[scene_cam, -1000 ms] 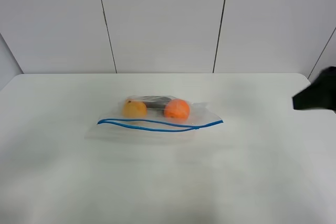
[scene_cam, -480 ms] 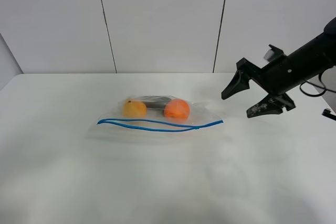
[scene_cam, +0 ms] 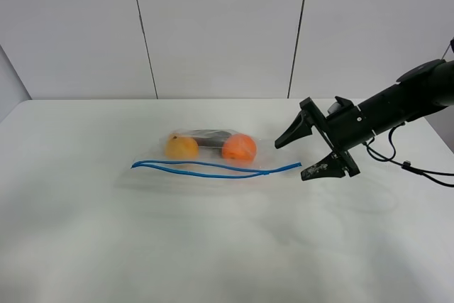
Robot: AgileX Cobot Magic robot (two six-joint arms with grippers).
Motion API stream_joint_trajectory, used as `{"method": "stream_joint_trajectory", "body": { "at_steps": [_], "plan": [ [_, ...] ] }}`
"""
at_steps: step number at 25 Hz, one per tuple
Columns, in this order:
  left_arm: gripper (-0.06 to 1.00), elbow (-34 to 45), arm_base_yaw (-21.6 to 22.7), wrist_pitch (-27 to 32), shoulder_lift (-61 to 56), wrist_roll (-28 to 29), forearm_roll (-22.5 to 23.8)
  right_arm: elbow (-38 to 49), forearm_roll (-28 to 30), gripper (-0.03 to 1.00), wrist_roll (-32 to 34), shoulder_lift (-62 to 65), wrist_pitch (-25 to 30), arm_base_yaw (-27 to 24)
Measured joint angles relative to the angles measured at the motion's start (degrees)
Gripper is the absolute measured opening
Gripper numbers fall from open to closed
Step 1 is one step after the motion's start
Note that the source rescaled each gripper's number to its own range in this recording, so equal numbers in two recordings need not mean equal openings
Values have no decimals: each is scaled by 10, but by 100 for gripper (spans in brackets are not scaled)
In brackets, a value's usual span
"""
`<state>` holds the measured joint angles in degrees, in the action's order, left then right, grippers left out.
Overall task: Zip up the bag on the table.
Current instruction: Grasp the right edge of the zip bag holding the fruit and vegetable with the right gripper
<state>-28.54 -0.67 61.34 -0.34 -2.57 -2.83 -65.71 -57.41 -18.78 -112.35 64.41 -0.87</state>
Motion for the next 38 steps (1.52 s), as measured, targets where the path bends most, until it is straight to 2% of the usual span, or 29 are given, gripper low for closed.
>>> {"method": "stream_joint_trajectory", "body": {
  "at_steps": [3, 5, 14, 22, 27, 38],
  "plan": [
    [100, 0, 0, 0, 0, 0, 0, 0, -16, 90, -13, -19, 14, 0],
    [100, 0, 0, 0, 0, 0, 0, -1, -28, 86, -15, -26, 15, 0],
    [100, 0, 0, 0, 0, 0, 0, -3, -38, 42, -14, -29, 20, 0],
    [100, 0, 0, 0, 0, 0, 0, -3, -27, 20, -14, -29, 24, 0],
    [100, 0, 0, 0, 0, 0, 0, -3, -26, 15, -14, -29, 16, 0],
    [100, 0, 0, 0, 0, 0, 0, -4, -26, 15, -14, -29, 12, 0]
  ]
}}
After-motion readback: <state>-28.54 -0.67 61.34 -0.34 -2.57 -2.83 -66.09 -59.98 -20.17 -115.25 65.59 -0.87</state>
